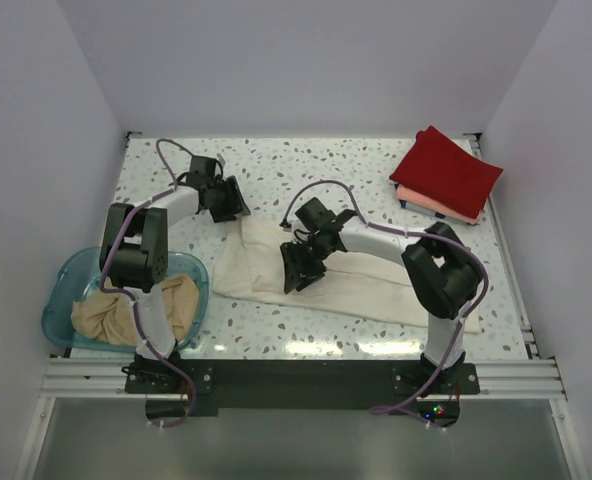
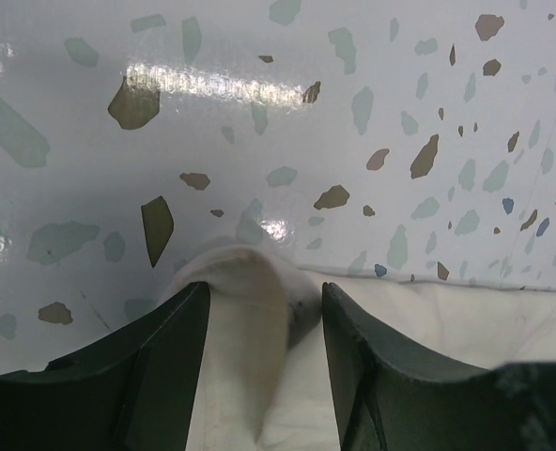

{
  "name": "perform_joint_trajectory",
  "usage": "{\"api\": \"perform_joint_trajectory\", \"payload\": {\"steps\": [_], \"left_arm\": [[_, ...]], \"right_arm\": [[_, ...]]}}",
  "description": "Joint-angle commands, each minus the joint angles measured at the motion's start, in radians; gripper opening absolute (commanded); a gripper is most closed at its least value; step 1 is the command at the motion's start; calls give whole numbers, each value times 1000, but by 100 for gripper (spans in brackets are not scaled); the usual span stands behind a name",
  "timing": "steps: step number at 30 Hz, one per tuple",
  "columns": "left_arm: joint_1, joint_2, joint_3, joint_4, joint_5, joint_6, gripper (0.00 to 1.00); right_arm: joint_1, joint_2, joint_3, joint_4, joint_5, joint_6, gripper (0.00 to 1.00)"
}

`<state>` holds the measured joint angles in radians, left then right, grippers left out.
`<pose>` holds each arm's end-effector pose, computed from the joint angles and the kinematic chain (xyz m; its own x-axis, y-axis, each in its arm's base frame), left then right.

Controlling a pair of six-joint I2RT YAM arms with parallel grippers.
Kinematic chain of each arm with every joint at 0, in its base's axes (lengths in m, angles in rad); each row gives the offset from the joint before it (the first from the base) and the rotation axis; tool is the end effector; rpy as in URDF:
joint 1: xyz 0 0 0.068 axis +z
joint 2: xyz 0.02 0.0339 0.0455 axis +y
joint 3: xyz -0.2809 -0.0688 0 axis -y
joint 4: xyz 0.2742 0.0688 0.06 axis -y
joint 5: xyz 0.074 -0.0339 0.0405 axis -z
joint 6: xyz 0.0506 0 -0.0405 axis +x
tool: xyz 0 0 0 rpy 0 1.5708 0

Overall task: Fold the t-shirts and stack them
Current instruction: Fold the tshirt

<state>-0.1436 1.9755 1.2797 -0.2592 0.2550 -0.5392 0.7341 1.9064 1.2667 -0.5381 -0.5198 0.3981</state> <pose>0.4441 -0.0771 0.1416 -0.8384 -0.3808 -0.3899 -0.1722 0.8639 -0.4733 0.2901 0.2957 0.1543 -0.9124 -0.3701 -0.1751 -0.4003 0.7164 0.5714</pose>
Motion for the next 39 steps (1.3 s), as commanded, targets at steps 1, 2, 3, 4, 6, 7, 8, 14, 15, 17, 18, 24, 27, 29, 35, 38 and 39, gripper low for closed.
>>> {"api": "perform_joint_trajectory", "payload": {"steps": [1,2,3,4,6,7,8,14,15,17,18,24,27,29,35,38,39], "left_arm": [[19,3,-20,26,-17,13,57],[21,2,-23,29,-19,15,57],[22,0,-25,31,-16,15,57],[24,0,-26,32,-16,16,57],[24,-1,-28,34,-14,19,57],[25,0,-28,34,-14,21,57],[26,-1,-29,37,-13,22,58],[29,-23,-48,60,4,13,58],[27,-32,-51,63,9,12,58],[29,-50,-60,72,9,5,59],[29,-55,-62,75,10,5,59],[29,-66,-66,84,23,-1,57],[32,-72,-74,89,21,-8,54],[36,-81,-80,93,21,-18,47],[42,-84,-98,135,52,-27,30],[52,-72,-100,136,66,-28,14],[55,-70,-102,136,66,-28,10]], "right_arm": [[11,-75,-32,-39,-54,-33,45],[11,-84,-36,-60,-59,-41,45],[13,-99,-47,-69,-63,-54,45],[16,-109,-55,-75,-69,-61,45],[16,-135,-69,-98,-72,-76,45],[16,-145,-72,-106,-69,-76,45],[16,-155,-76,-117,-65,-77,45],[11,-221,-49,-178,104,-55,45],[-2,-225,-41,-187,140,-48,45],[-57,-240,-38,-204,251,-7,45],[-82,-248,-47,-209,286,22,45],[-294,-306,-116,-212,452,81,45],[-370,-310,-144,-223,503,74,46],[-416,-311,-159,-224,517,74,47],[-470,-276,-214,-200,561,70,47],[-476,-241,-224,-201,590,76,47],[-479,-230,-227,-203,607,82,47]]}}
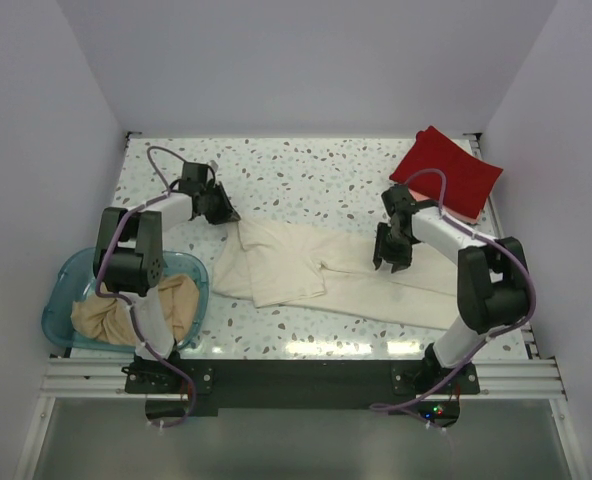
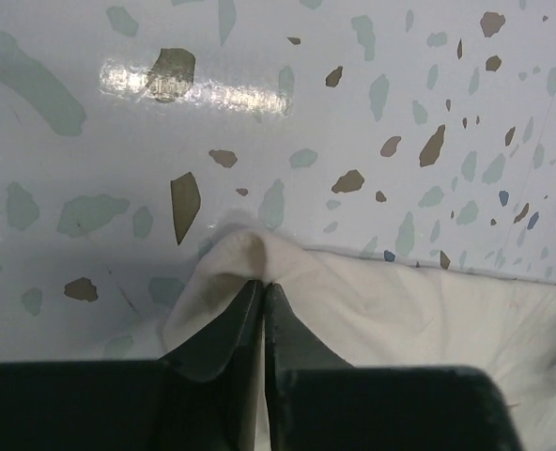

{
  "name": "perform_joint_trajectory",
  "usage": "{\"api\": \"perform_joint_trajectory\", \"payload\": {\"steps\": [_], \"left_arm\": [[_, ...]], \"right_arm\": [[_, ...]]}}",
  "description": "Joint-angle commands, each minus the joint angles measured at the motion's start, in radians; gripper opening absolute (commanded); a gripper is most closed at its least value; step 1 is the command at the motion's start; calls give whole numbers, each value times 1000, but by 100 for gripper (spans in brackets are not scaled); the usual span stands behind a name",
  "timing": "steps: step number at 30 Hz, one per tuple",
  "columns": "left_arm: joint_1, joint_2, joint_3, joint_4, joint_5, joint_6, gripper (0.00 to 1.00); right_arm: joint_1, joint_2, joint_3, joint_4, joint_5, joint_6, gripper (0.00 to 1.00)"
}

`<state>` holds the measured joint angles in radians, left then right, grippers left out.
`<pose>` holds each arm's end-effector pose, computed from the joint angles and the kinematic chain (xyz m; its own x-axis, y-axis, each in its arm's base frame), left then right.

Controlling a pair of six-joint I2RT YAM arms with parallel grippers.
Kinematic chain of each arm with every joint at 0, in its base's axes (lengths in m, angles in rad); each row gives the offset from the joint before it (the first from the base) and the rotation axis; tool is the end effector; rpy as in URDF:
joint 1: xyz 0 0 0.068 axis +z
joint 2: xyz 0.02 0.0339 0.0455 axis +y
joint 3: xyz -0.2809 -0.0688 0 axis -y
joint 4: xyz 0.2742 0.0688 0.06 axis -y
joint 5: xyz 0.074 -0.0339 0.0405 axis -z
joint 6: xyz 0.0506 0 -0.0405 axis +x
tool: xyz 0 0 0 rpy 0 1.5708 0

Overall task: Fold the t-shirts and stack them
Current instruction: Fold the tshirt

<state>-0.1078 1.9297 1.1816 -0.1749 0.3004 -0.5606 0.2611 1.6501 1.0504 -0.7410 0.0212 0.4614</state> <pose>0.4302 -0.0616 0.1364 -0.8205 -0.4221 -0.3856 -0.1841 0.8337 -0.5207 0.3199 0.0844 0.1670 -0.9551 0.2055 -0.2134 0.1919 0.9779 0.0831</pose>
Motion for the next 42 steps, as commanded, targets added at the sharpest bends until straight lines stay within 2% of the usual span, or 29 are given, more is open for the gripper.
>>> {"api": "perform_joint_trajectory", "payload": {"steps": [1,3,12,19,20,21,23,24,27,30,34,39,42], "left_arm": [[23,-21,-10,54,20,-5,4],[36,-17,-11,54,25,-4,0],[53,-21,-33,46,13,5,0],[60,2,7,31,25,27,0],[60,0,16,23,26,30,2],[60,-1,39,14,23,36,13],[60,-18,61,-17,8,39,27],[59,-26,82,-40,2,41,37],[59,-73,113,-87,-36,36,48],[53,-138,118,-115,-73,19,53],[-12,-204,105,-159,-81,-1,56],[-150,-180,72,-153,12,-62,57],[-194,-127,55,-135,77,-93,58]], "right_arm": [[-8,42,-10,-1,71,22,47],[-16,57,-15,0,77,28,47],[-23,120,-6,-1,95,39,48],[-26,134,34,-20,82,26,48],[-26,132,52,-26,76,10,48],[-28,129,65,-34,66,0,48],[-26,119,109,-67,63,-27,49],[-28,113,124,-84,62,-38,49],[-26,82,186,-139,65,-73,50],[-25,51,221,-164,63,-108,51],[-26,69,227,-158,65,-138,52],[-28,140,181,-95,17,-136,52],[-28,172,154,-49,-3,-132,52]]}}
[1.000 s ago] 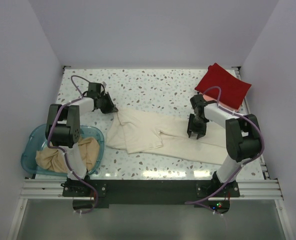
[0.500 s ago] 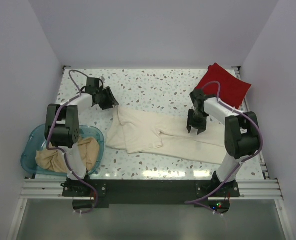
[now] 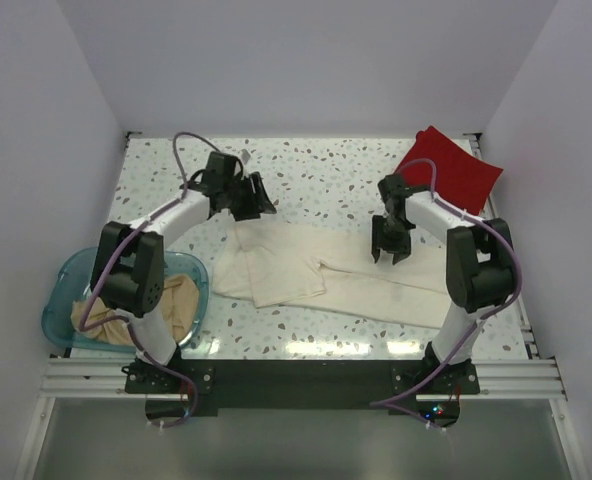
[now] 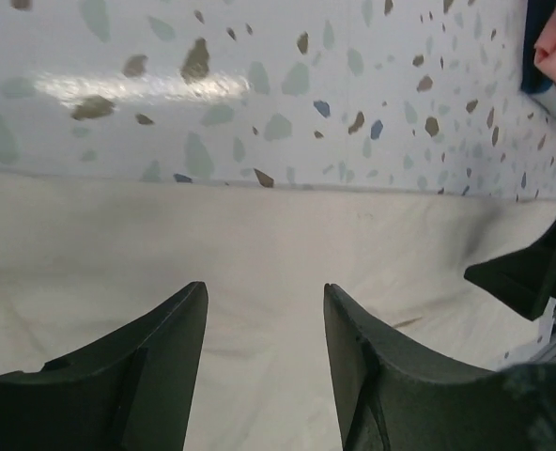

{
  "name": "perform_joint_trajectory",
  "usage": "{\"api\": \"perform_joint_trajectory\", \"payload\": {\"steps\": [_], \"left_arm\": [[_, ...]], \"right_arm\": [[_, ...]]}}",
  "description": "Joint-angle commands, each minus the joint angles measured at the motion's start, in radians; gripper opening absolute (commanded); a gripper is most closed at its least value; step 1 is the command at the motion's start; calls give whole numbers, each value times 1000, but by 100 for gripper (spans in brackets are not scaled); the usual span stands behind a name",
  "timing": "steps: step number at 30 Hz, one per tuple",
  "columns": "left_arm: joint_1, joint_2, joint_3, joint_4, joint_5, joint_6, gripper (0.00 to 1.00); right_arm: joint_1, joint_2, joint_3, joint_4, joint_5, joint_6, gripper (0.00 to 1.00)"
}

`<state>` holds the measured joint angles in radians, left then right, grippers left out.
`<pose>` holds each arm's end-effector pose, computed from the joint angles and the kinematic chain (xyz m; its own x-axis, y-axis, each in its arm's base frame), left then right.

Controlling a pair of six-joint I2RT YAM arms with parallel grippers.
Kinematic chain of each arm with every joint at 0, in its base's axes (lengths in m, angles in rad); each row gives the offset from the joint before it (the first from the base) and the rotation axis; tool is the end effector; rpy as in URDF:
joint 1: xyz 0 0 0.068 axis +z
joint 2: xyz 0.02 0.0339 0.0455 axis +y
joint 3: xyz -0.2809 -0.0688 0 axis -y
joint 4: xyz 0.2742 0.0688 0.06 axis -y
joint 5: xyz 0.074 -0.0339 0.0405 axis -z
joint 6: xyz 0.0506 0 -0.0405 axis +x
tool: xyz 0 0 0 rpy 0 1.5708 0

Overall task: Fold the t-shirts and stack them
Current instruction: Fold the tshirt

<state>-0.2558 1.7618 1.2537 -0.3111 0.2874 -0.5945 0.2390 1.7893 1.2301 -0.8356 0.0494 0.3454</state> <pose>0.4083 -0.1216 0.2188 -0.8263 -0.3391 -0.4497 -0.0398 0.8316 -0.5540 0.3571 0.0844 0.1705 -0.9773 0.1099 -0.1812 0.1093 0.9939 0.0135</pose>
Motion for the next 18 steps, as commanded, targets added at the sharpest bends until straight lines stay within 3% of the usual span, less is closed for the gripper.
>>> {"api": "perform_joint_trajectory", "payload": {"steps": [1,9,18], "left_arm": [[-60,69,-22,6,108,-64,58],[-56,212,-77,23,251,-51,58],[13,349,58,-80,131,65,58]], "right_arm": [[-4,41,-29,59,-34,-14,52],[-4,84,-67,107,-69,-2,52],[-1,90,-86,84,-91,24,52]]}}
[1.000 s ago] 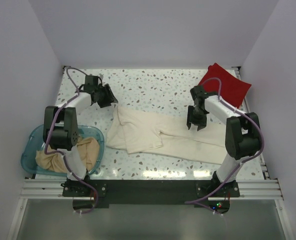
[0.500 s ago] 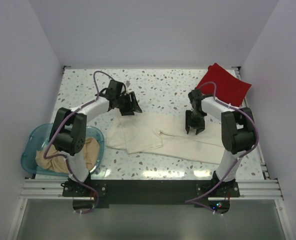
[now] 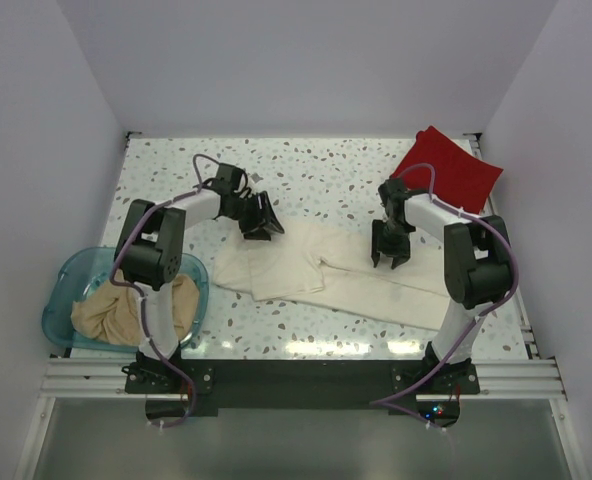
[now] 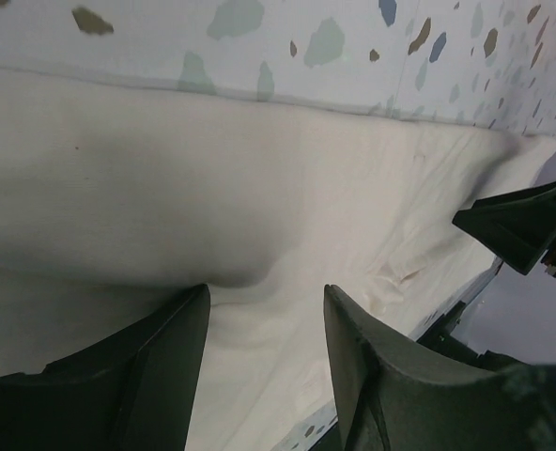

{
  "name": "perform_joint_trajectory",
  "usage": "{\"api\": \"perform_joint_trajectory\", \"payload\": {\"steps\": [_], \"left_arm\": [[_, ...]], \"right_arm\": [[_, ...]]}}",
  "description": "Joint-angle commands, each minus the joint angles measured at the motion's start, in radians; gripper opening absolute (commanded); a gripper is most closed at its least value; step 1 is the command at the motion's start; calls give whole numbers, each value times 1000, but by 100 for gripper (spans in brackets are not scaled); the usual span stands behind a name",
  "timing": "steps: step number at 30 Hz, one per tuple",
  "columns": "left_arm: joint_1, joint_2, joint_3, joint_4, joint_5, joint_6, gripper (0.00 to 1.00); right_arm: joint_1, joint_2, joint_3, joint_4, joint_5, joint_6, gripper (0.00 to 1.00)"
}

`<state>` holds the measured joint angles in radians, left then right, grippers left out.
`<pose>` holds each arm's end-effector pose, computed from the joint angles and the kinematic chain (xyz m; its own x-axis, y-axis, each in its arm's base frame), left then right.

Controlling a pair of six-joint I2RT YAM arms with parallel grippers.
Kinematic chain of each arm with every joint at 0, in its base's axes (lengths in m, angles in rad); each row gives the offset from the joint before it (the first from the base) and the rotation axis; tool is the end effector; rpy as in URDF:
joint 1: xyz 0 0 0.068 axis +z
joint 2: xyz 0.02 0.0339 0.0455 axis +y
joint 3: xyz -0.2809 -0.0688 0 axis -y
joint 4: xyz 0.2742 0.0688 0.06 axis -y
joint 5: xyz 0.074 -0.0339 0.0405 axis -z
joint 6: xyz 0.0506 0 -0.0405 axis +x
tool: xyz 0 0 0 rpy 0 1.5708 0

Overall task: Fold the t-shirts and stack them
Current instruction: Fold the tshirt

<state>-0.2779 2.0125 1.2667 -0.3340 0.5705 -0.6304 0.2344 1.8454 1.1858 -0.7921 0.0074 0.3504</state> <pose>0.4129 -0.1462 0.1226 -0.9655 -0.2405 -0.1001 -0.1156 0.7400 -0.6627 0.3545 0.0843 0.1395 -0.9865 0.1173 -0.1141 0.1142 0.9929 0.0339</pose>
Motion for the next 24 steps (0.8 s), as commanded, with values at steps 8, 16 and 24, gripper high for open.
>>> {"api": "perform_joint_trajectory", "payload": {"steps": [8,16,24], "left_arm": [[63,316,401,-144,-236,107,58],[75,463,602,-103,-294,37,58],[94,538,713,16,-302,-25,58]], "right_arm": [[40,35,-51,42,-150,58,52],[177,64,9,16,-195,136,52],[221,72,75,-39,-210,171,52]]}}
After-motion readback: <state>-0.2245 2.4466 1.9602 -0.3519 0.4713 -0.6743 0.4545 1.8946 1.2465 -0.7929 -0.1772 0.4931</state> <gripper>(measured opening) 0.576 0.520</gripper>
